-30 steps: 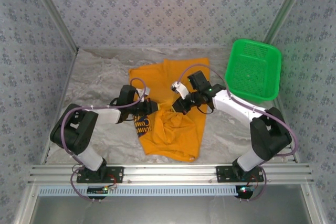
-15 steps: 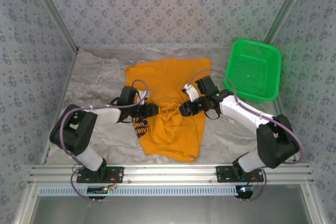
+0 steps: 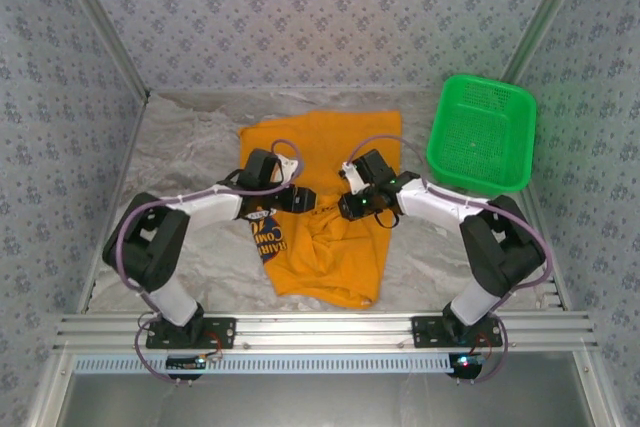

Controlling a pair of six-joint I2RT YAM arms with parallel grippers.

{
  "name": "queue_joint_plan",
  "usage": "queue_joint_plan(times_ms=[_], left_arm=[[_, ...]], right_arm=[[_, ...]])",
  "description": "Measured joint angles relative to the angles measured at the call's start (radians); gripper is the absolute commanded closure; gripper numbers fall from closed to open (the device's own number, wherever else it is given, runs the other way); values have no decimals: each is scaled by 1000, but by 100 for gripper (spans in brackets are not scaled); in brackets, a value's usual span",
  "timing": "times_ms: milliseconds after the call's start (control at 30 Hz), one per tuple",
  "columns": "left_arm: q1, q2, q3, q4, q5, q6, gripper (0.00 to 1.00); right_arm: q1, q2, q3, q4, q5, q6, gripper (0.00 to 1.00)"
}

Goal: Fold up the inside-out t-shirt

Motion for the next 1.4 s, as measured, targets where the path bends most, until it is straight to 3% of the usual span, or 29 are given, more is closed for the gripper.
queue_joint_plan(times_ms=[167, 400, 567, 600, 633, 700, 833, 967, 1100, 1400], left_arm=[[0, 62, 65, -42, -39, -11, 90], [63, 82, 158, -74, -63, -87, 100], [97, 190, 179, -78, -54, -124, 97], [97, 210, 179, -81, -47, -130, 94], [97, 229, 179, -84, -37, -132, 89], [102, 239, 175, -78, -3, -140, 77], [129, 172, 115, -88, 21, -131, 61], [160, 7, 23, -185, 14, -110, 58], [159, -178, -72, -204, 43, -123, 55], [34, -279, -223, -156, 106, -190, 55]], right_arm=[[21, -42, 10, 8, -51, -67, 100], [120, -214, 21, -47, -205, -260, 100], [291, -181, 26, -51, -314, -326, 100], [318, -158, 27, -48, -325, -327, 89], [348, -123, 29, -43, -335, -326, 68], [391, -48, 42, -41, -354, -320, 54], [408, 9, 45, -39, -389, -285, 52], [309, -88, 0, 9, -403, -222, 50], [200, -175, -11, 27, -274, -141, 49], [239, -58, 17, 43, -73, 47, 49]])
